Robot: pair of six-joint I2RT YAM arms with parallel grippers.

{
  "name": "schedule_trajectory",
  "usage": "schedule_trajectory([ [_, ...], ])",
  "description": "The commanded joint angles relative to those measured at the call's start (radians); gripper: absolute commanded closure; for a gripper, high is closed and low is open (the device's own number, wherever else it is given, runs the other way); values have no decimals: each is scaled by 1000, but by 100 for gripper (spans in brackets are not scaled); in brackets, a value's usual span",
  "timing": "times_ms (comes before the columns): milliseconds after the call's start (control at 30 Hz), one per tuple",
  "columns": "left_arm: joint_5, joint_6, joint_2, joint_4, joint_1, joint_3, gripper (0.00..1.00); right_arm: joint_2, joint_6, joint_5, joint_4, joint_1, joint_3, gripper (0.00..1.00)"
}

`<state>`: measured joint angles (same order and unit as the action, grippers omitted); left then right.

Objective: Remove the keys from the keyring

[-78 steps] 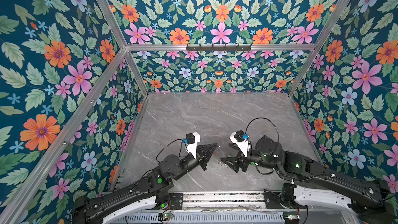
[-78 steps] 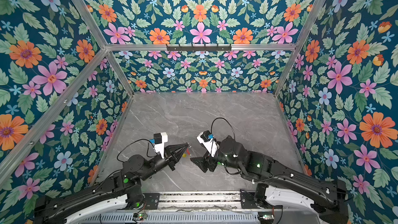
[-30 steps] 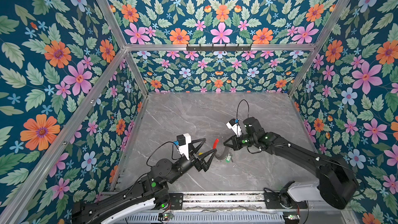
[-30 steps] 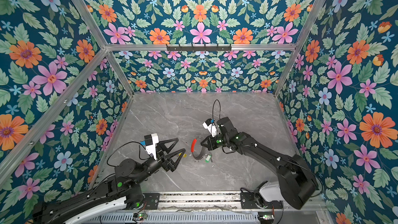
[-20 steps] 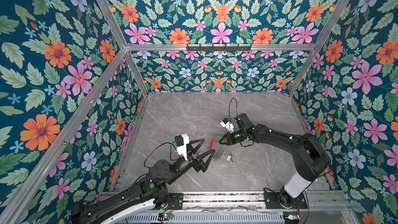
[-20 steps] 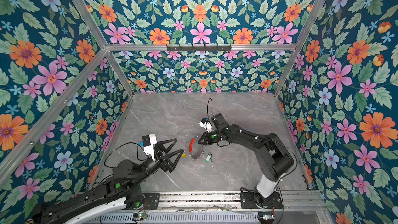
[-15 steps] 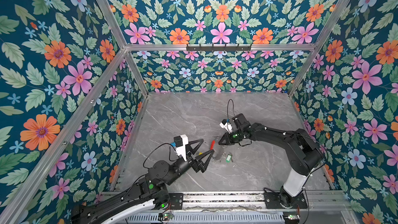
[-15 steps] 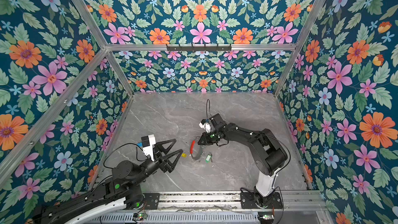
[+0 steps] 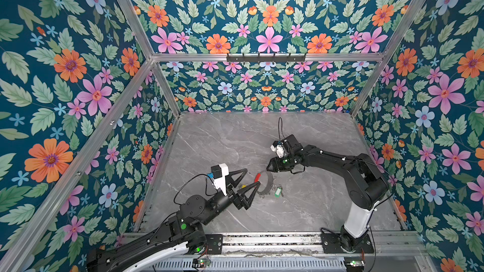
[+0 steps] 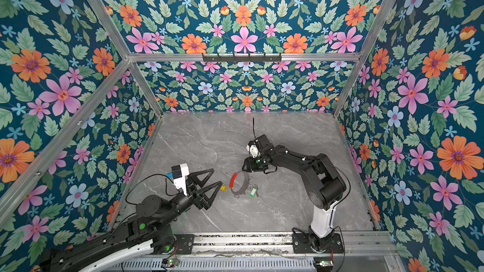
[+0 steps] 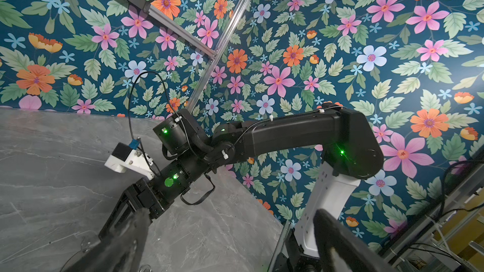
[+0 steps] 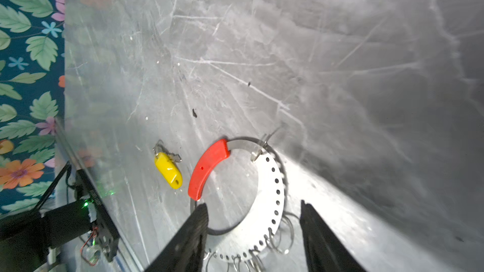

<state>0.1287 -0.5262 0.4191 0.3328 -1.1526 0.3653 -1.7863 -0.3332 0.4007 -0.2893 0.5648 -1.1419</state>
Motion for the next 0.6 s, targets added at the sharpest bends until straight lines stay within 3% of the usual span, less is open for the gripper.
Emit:
schedule_trajectory([
  [0, 32, 9, -2, -10, -1, 9, 0, 93, 3, -130, 6, 0, 26, 33],
  [200, 197, 73, 23, -32, 1, 46, 0, 457, -16, -182, 123, 3, 205, 30],
  [400, 532, 202, 137, -58, 11, 118, 0, 794, -28, -258, 99, 2, 373, 25],
  [467, 547, 245, 180, -35, 51, 127, 0, 877, -36, -268, 87, 3, 413, 21],
  [567, 492, 211, 248, -42, 205, 125, 0, 981, -56, -285, 88, 3, 467, 15],
])
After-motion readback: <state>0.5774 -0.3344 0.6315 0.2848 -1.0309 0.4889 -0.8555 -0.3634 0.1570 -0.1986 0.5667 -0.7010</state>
